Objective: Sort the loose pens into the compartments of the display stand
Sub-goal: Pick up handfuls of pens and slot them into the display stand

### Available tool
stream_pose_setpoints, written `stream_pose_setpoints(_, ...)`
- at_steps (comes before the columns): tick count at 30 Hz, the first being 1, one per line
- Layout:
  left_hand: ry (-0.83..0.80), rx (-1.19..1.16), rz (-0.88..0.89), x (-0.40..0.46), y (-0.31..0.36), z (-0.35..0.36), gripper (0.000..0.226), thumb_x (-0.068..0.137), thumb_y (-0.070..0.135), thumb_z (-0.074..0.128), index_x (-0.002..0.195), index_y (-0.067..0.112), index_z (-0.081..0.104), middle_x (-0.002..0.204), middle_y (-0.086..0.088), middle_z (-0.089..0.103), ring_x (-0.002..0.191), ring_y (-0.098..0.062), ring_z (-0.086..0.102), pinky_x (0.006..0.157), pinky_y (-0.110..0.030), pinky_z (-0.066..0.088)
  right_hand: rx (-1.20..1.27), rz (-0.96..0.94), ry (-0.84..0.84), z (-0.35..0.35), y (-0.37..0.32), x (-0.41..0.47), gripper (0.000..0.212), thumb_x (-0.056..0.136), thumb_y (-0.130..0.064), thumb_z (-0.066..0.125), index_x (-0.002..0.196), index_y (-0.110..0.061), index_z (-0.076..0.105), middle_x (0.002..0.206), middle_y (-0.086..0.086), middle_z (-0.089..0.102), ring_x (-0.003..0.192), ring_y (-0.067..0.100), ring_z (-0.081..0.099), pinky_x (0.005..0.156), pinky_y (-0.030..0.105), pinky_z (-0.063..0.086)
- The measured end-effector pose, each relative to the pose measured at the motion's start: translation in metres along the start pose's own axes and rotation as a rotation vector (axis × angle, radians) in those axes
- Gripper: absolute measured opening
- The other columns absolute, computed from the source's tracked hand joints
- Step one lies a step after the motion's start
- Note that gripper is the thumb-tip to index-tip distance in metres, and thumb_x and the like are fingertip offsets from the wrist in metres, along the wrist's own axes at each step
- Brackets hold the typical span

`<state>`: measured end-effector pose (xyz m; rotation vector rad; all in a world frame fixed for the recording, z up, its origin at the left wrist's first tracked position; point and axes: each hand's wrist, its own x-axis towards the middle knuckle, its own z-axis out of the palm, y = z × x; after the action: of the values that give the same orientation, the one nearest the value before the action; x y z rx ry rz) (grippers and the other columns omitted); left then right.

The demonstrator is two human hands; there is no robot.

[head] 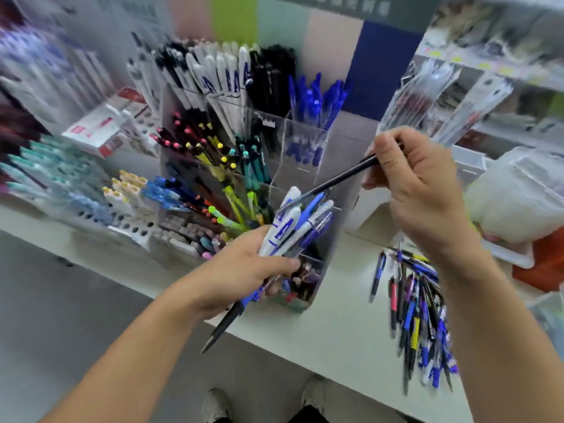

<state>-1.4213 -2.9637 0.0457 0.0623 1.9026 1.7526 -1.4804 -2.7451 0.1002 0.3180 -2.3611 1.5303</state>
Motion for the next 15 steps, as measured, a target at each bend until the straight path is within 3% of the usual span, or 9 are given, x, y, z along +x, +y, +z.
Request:
stream_pose_setpoints(3, 0.093, -0.154, 0.009, 0.0, 0.003, -0.023, 0.01, 0.096, 0.006, 0.062, 0.1, 0.015, 0.062, 0.071, -0.006, 0.052, 0.05, -0.015, 0.046, 0.043, -0.022, 0.037, 0.016, -0.104, 0.134, 0.008, -0.023, 0.025, 0.02, 0.105, -0.02, 0.047, 0.088, -0.018, 0.056, 0.063, 0.011, 0.055, 0.052, 0.016, 0.053, 0.054, 0.033, 0.047)
stream_pose_setpoints(8, 0.12, -0.366, 0.059, 0.0, 0.011, -0.048, 0.007, 0.096, 0.004, 0.056, 0.092, 0.009, 0.054, 0.071, -0.005, 0.051, 0.048, -0.015, 0.042, 0.041, -0.02, 0.036, -0.32, -0.344, 0.25, 0.021, -0.053, 0.074, 0.026, 0.104, -0.028, 0.047, 0.095, -0.007, 0.06, 0.074, 0.009, 0.061, 0.066, 0.025, 0.06, 0.063, 0.042, 0.05)
stream_pose_setpoints(11, 0.123, -0.416, 0.084, -0.001, 0.012, -0.056, 0.005, 0.095, 0.005, 0.057, 0.099, 0.006, 0.056, 0.071, -0.004, 0.051, 0.047, -0.014, 0.043, 0.042, -0.021, 0.035, -0.57, -0.41, 0.168, 0.039, -0.063, 0.099, 0.029, 0.102, -0.029, 0.049, 0.099, -0.004, 0.064, 0.083, 0.002, 0.06, 0.075, 0.019, 0.055, 0.071, 0.033, 0.043)
stream_pose_setpoints(15, 0.103, -0.429, 0.095, -0.003, 0.015, -0.059, 0.02, 0.091, 0.009, 0.061, 0.11, 0.005, 0.057, 0.072, -0.004, 0.051, 0.05, -0.013, 0.045, 0.045, -0.021, 0.035, -0.677, -0.416, -0.067, 0.064, -0.062, 0.119, 0.024, 0.101, -0.029, 0.056, 0.103, -0.008, 0.066, 0.09, 0.002, 0.065, 0.081, 0.017, 0.054, 0.076, 0.031, 0.044)
